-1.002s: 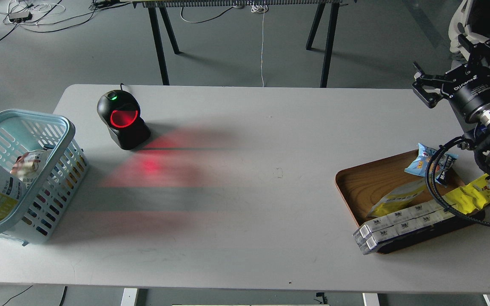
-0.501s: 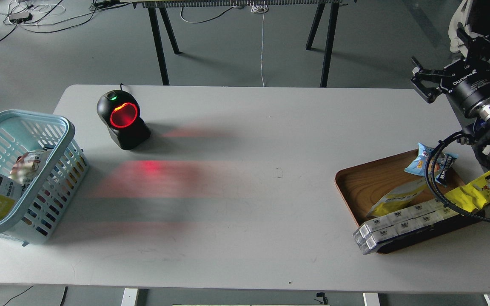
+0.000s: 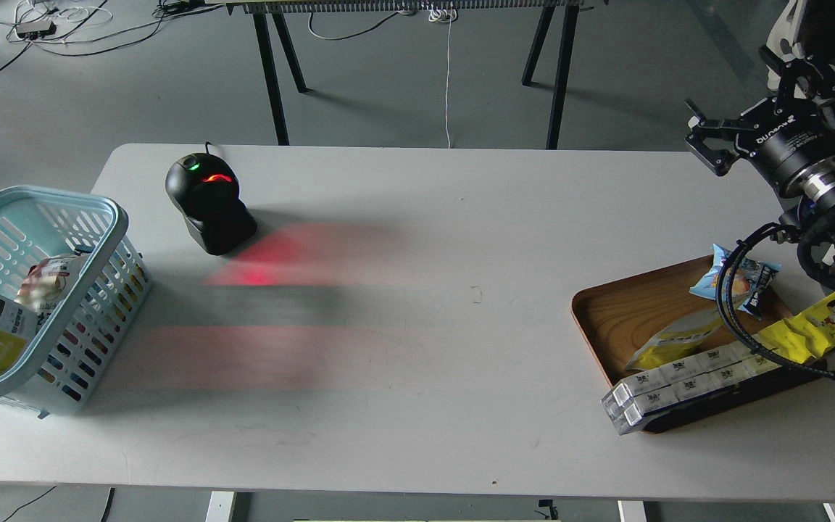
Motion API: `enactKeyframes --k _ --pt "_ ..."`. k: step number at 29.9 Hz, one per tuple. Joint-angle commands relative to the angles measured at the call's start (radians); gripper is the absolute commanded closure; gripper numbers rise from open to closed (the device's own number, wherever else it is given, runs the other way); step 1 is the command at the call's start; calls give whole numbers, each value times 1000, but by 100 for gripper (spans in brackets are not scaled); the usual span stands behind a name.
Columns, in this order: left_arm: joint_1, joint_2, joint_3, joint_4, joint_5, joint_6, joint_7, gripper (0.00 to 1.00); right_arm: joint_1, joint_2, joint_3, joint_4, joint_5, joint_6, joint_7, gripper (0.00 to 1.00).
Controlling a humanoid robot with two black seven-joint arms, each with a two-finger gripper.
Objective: Scan snack and place in basket
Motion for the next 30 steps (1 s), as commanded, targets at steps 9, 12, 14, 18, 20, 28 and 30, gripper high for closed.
enactKeyframes --k 9,12,14,18,20,28,30 --pt "17 -375 -22 203 -533 -137 82 0 2 -66 -23 181 -69 -82 0 1" --pt "20 -456 -63 269 -535 -160 68 0 -3 -73 -22 190 -79 -85 0 1" --pt "29 -485 -91 328 -535 -218 68 0 -3 -75 -17 190 -78 -84 0 1" --pt "43 -528 -155 404 -547 -278 76 0 -8 -73 -5 176 -79 -85 4 1" --pt "67 -522 -169 392 -561 -275 90 0 -11 -61 12 172 -79 -85 6 1" --pt "135 -518 -174 378 -567 -238 125 0 -11 -29 23 141 -79 -88 6 1" --pt "135 -516 -175 378 -567 -238 125 0 -11 -27 23 141 -79 -87 8 1"
